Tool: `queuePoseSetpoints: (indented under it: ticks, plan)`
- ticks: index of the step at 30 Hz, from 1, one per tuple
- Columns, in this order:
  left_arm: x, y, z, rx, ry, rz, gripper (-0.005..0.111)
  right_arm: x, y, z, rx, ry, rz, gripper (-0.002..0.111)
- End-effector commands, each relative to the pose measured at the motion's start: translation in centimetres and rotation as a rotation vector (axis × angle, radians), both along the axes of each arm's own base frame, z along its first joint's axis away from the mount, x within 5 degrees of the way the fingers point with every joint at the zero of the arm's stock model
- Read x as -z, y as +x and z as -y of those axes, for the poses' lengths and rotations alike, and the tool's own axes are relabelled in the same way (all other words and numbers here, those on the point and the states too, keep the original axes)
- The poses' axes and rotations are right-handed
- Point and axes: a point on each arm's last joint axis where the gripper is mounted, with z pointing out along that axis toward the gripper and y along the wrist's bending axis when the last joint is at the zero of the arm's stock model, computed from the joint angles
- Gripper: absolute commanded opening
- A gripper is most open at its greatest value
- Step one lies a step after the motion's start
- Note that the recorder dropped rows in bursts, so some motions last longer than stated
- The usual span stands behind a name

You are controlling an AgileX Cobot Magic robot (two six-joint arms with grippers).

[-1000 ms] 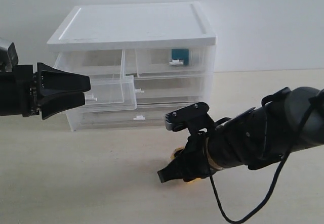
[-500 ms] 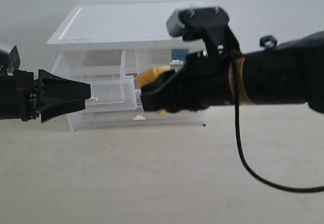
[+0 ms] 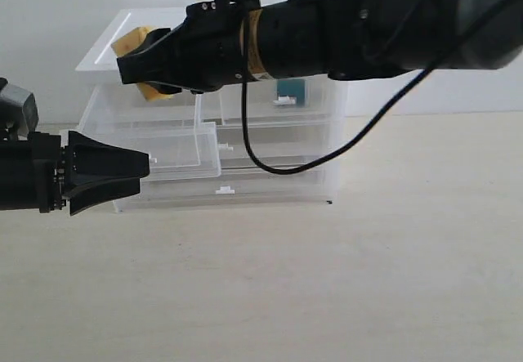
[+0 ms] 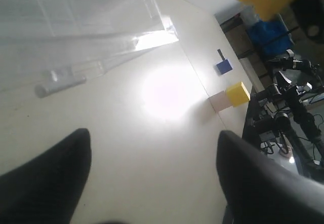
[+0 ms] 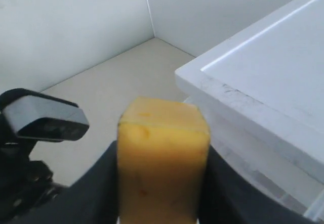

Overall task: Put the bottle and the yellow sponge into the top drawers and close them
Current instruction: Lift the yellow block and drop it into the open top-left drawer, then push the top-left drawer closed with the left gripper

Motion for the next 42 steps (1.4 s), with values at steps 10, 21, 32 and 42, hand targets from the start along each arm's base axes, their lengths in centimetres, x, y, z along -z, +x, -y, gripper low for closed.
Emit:
queuePoseSetpoints:
  ticks: [10, 21, 32, 42]
  plan:
    - [-0.1, 0.1, -0.1, -0.017, -0.012, 0.017, 0.065, 2.2, 3.4, -1.7, 0.076, -0.066, 0.036, 0.058]
    - [-0.1, 0.4, -0.2, -0.045, 0.003, 0.052, 0.065, 1.6, 2.8, -1.8, 0.020, -0.068, 0.059, 0.036]
    - [2.5, 2.8, -0.8, -0.256, 0.062, 0.012, 0.004, -5.1, 0.3, 5.3, 0.145, -0.056, 0.158, 0.000]
    - [0.1, 7.3, -1.1, -0.248, 0.029, 0.107, 0.004, -2.5, 0.6, 6.2, 0.177, -0.138, 0.148, 0.000]
